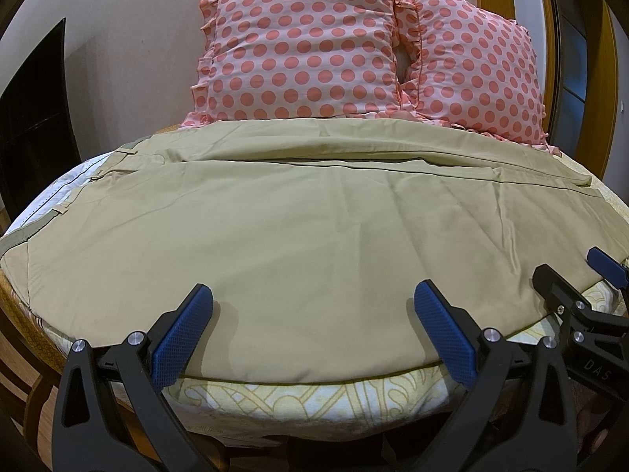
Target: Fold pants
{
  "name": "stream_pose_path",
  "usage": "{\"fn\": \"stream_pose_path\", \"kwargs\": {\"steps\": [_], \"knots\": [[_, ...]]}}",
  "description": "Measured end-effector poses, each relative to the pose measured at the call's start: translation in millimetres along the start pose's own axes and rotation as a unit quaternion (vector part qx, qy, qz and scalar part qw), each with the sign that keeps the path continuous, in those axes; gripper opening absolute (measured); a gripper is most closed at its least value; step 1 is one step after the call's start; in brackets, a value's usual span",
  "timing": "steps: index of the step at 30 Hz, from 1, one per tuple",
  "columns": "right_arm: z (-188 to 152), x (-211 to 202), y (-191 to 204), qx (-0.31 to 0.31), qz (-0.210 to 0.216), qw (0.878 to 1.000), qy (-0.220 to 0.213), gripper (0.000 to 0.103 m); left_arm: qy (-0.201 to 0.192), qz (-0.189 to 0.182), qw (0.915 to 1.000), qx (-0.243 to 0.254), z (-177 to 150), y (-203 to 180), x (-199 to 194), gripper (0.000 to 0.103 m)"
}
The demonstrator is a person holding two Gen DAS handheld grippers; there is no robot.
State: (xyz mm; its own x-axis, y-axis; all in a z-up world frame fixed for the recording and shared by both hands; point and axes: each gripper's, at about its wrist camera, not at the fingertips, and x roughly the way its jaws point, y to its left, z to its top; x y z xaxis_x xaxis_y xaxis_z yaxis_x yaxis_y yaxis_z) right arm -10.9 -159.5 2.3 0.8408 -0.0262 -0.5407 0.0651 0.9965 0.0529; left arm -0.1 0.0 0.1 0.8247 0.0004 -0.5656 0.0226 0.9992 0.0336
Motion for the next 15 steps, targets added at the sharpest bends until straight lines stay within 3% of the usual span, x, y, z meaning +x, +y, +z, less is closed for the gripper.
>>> {"fn": "stream_pose_path", "kwargs": {"steps": [15], "knots": [[-6.3, -0.9, 1.0, -0.006, 0.008, 1.000, -0.011, 0.101, 0.008, -0.001, 1.0000, 0.000, 4.7, -0.1, 2.4, 0.102]]}}
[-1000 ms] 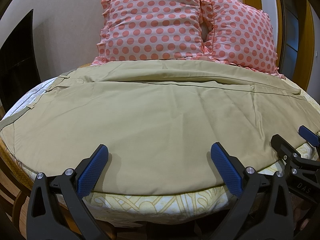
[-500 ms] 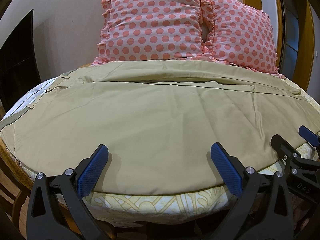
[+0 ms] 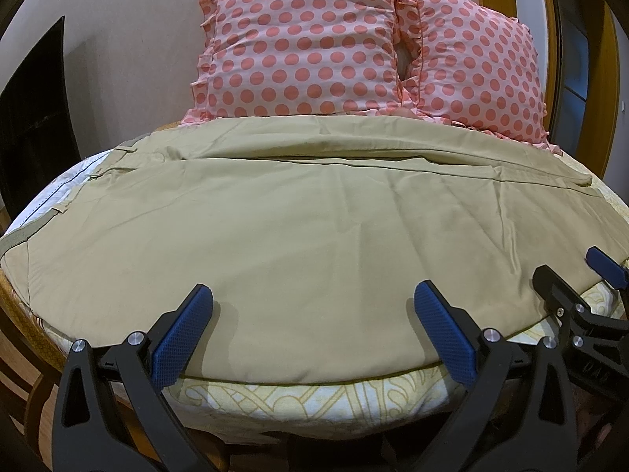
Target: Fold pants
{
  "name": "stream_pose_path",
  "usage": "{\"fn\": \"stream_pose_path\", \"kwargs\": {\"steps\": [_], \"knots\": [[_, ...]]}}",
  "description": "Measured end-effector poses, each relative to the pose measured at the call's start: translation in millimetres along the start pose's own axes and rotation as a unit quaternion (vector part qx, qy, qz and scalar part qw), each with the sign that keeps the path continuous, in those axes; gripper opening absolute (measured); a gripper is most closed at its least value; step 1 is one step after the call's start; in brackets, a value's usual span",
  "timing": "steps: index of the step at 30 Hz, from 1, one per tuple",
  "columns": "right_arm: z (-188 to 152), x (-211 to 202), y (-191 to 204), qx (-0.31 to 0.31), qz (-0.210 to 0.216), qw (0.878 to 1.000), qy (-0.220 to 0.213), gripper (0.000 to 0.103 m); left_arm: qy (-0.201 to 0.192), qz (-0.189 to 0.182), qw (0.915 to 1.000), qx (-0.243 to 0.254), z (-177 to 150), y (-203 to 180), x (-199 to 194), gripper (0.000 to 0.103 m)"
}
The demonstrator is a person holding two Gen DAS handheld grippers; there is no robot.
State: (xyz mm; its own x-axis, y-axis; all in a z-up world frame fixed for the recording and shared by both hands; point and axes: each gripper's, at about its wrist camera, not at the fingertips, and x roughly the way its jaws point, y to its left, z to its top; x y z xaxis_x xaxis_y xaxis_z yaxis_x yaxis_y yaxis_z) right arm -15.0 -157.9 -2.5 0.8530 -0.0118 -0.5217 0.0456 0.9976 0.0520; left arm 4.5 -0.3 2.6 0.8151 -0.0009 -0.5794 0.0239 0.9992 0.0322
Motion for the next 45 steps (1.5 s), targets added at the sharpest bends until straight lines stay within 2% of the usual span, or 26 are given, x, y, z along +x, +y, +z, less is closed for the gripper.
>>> {"fn": "stream_pose_path", "kwargs": {"steps": [2, 5, 7, 8, 10, 13, 14, 15, 18, 20, 22, 24, 26, 28, 30, 31, 32, 33, 35, 36, 38, 39, 41, 43, 45], "knots": [[1, 1, -1, -0.003, 0.005, 1.000, 0.003, 0.101, 0.002, -0.001, 1.0000, 0.001, 1, 1, 0, 0.102], [16, 5, -14, -0.001, 0.039, 0.999, 0.035, 0.101, 0.010, -0.002, 0.9999, 0.005, 2, 2, 0, 0.102], [46, 1, -42, 0.028, 0.045, 0.998, 0.013, 0.101, 0.008, 0.010, 0.9998, 0.013, 8, 3, -2, 0.102], [58, 1, -53, 0.036, 0.037, 0.999, 0.003, 0.101, 0.001, 0.017, 0.9997, 0.017, 11, 3, -4, 0.102], [104, 17, -93, 0.062, -0.007, 0.998, -0.010, 0.101, -0.014, 0.028, 0.9994, 0.018, 20, 5, -6, 0.102], [155, 68, -146, 0.109, -0.065, 0.992, 0.023, 0.101, -0.025, 0.033, 0.9991, 0.005, 35, 11, -2, 0.102], [175, 97, -172, 0.145, -0.081, 0.985, 0.047, 0.097, -0.025, 0.032, 0.9992, 0.000, 39, 12, 1, 0.102], [189, 122, -193, 0.180, -0.090, 0.977, 0.069, 0.086, -0.024, 0.031, 0.9992, -0.003, 42, 14, 4, 0.102], [210, 196, -246, 0.259, -0.129, 0.946, 0.143, 0.068, -0.019, 0.026, 0.9994, -0.007, 46, 16, 12, 0.102], [218, 245, -272, 0.294, -0.156, 0.925, 0.182, 0.064, -0.017, 0.024, 0.9995, -0.008, 48, 17, 16, 0.102], [220, 277, -286, 0.304, -0.196, 0.911, 0.200, 0.062, -0.015, 0.022, 0.9996, -0.009, 52, 19, 21, 0.102], [217, 298, -296, 0.318, -0.216, 0.899, 0.211, 0.062, -0.013, 0.022, 0.9996, -0.009, 56, 23, 25, 0.102], [217, 316, -299, 0.315, -0.240, 0.892, 0.218, 0.063, -0.014, 0.023, 0.9996, -0.008, 58, 24, 28, 0.102], [217, 330, -294, 0.274, -0.271, 0.894, 0.230, 0.065, -0.013, 0.019, 0.9997, -0.008, 61, 26, 31, 0.102], [216, 335, -289, 0.246, -0.283, 0.901, 0.218, 0.063, -0.009, 0.012, 0.9999, -0.008, 63, 25, 34, 0.102], [214, 334, -291, 0.249, -0.273, 0.905, 0.209, 0.059, -0.008, 0.007, 0.9999, -0.008, 63, 25, 35, 0.102], [212, 329, -293, 0.246, -0.278, 0.906, 0.205, 0.045, -0.009, 0.006, 0.9999, -0.008, 63, 25, 34, 0.102], [209, 323, -295, 0.244, -0.270, 0.911, 0.195, 0.023, -0.010, 0.005, 0.9999, -0.008, 63, 25, 33, 0.102], [202, 313, -303, 0.260, -0.245, 0.916, 0.184, 0.009, -0.009, 0.002, 0.9999, -0.014, 61, 27, 32, 0.102], [195, 302, -309, 0.287, -0.217, 0.917, 0.171, 0.004, -0.008, 0.000, 0.9998, -0.017, 59, 29, 32, 0.102], [184, 277, -318, 0.329, -0.171, 0.919, 0.136, 0.004, -0.007, 0.000, 0.9997, -0.022, 57, 32, 29, 0.102], [177, 251, -321, 0.345, -0.135, 0.923, 0.100, 0.004, -0.008, 0.000, 0.9996, -0.026, 56, 34, 27, 0.102], [163, 205, -320, 0.356, -0.095, 0.928, 0.053, 0.004, -0.011, -0.001, 0.9994, -0.033, 54, 38, 23, 0.102], [158, 164, -316, 0.374, -0.053, 0.926, 0.019, 0.004, -0.012, -0.003, 0.9991, -0.039, 52, 41, 19, 0.102], [126, 106, -303, 0.387, -0.016, 0.922, -0.010, 0.004, -0.011, -0.006, 0.9990, -0.043, 51, 42, 17, 0.102]]}}
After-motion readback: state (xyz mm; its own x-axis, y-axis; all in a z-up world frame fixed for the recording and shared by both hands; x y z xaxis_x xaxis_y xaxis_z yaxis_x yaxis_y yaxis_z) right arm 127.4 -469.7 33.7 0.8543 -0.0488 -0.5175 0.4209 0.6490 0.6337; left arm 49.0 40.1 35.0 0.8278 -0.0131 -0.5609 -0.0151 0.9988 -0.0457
